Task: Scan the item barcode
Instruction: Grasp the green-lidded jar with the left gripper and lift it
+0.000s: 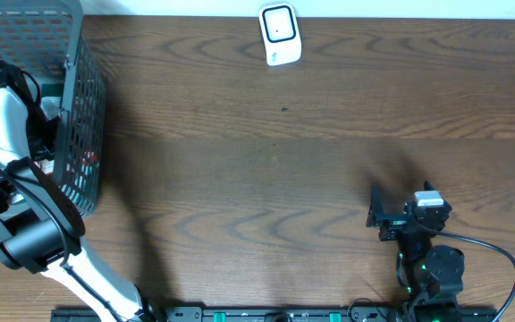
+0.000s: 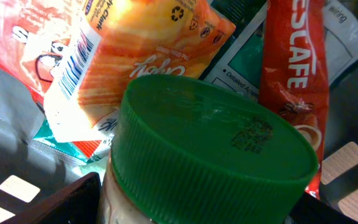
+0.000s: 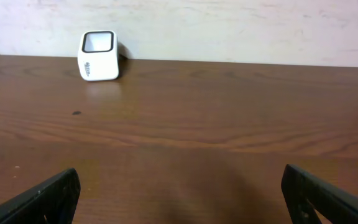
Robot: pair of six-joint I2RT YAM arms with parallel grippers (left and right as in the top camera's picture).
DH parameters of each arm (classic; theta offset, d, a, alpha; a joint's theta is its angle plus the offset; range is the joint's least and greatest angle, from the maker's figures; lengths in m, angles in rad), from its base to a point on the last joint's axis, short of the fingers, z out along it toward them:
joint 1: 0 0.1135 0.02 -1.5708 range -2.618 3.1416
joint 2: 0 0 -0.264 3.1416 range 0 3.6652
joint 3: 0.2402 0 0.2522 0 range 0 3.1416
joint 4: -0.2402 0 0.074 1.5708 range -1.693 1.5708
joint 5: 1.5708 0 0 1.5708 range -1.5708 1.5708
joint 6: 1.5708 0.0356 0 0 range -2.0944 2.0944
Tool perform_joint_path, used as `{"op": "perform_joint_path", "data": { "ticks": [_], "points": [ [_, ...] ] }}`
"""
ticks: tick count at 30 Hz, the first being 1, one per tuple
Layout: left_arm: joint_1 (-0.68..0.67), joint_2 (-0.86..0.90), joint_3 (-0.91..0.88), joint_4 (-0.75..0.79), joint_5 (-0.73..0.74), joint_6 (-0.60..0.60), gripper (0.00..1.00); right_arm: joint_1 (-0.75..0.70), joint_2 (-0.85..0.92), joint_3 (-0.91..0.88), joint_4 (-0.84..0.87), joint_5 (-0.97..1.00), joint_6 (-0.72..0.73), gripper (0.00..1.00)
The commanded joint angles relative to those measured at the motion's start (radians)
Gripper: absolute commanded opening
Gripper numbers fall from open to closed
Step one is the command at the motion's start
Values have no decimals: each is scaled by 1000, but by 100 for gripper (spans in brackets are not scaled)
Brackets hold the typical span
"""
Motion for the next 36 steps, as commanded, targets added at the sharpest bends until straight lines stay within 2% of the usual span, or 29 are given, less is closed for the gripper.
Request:
{"op": "perform_joint_path", "data": {
  "ticks": [1,3,5,12,23,30,36],
  "points": [
    [8,12,-30,0,-12,8,72,-5,-1,-1,-3,9,13,99],
    [8,12,-35,9,-13,8,68,-5,-1,-1,-3,9,13,99],
    [8,10,-34,13,-13,8,60,-5,-1,-1,-3,9,13,99],
    [10,-8,58,-14,-13,8,53,-5,-1,-1,-3,9,13,99],
    [12,-198,152,62,-40,8,50,-5,-1,-1,-3,9,13,99],
    [0,-438,167,211,-26,-38,51,-5,-1,-1,-3,9,13,99],
    [-85,-637,167,273,76,-39,51,-5,-1,-1,-3,9,13,99]
  ]
}}
